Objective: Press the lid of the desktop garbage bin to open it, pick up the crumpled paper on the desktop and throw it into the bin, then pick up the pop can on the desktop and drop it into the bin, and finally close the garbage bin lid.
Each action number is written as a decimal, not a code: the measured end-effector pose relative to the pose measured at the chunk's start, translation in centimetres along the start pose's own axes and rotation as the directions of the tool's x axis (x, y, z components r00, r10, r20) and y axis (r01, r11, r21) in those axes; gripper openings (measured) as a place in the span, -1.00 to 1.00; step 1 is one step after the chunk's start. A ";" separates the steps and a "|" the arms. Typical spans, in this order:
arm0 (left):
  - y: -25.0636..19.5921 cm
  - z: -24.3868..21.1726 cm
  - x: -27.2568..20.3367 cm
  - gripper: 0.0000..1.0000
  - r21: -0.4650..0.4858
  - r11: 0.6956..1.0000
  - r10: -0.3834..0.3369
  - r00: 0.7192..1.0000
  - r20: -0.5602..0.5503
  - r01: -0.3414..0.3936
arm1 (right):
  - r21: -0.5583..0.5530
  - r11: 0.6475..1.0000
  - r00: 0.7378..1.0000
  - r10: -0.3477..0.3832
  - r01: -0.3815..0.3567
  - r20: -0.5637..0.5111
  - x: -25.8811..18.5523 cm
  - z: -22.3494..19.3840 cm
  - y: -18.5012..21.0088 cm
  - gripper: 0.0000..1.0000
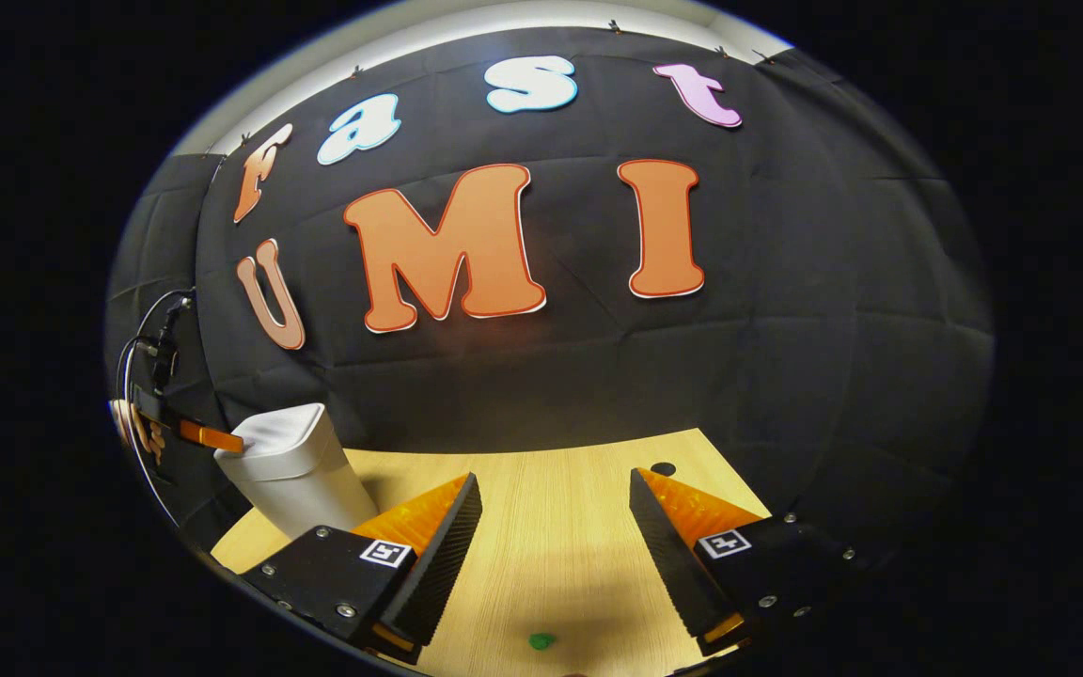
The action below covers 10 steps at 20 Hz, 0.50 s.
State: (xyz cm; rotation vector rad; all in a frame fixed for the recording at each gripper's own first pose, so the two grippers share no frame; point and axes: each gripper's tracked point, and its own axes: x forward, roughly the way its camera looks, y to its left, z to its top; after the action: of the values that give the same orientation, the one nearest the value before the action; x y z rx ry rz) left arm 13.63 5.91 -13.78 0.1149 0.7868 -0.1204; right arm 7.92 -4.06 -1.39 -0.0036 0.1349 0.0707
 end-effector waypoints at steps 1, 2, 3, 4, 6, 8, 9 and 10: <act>-0.1 0.5 0.5 -1.00 -0.003 1.000 0.000 1.000 0.000 0.000 | 0.001 1.000 1.000 0.006 -0.006 -0.003 0.1 -0.1 0.1 0.90; -0.4 0.5 0.6 -0.99 -0.016 1.000 -0.003 1.000 0.002 0.003 | -0.002 1.000 1.000 0.008 -0.008 -0.008 0.2 -0.2 0.2 0.89; -0.2 0.6 0.3 -0.99 -0.041 0.999 -0.015 1.000 0.001 0.015 | -0.005 1.000 1.000 0.009 -0.009 -0.006 0.3 -0.2 0.2 0.89; 0.3 0.6 0.0 -1.00 -0.069 0.997 -0.030 1.000 0.004 0.030 | -0.009 1.000 1.000 0.014 -0.014 -0.004 0.2 -0.2 0.2 0.90; 0.3 0.7 0.0 -1.00 -0.119 0.991 -0.052 0.999 0.013 0.053 | -0.016 1.000 1.000 0.017 -0.017 -0.010 0.1 -0.4 0.2 0.89; 0.4 0.9 0.2 -0.99 -0.122 0.991 -0.059 0.998 0.028 0.062 | -0.016 1.000 1.000 0.020 -0.020 -0.015 0.0 -0.4 0.3 0.89; 0.5 1.2 0.1 -1.00 -0.116 0.992 -0.048 0.998 0.031 0.051 | -0.012 1.000 1.000 0.027 -0.027 -0.017 0.0 -0.3 0.4 0.89; 0.9 1.7 0.0 -1.00 -0.110 0.994 -0.011 0.999 0.043 0.016 | -0.012 0.999 0.999 0.033 -0.033 -0.019 0.1 -0.3 0.7 0.90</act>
State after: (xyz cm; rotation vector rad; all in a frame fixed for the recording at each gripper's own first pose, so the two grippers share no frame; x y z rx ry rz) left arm 14.93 6.55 -12.50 0.0024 0.7500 -0.0916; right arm 7.89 -3.37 -1.65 -0.0146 0.1536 0.1049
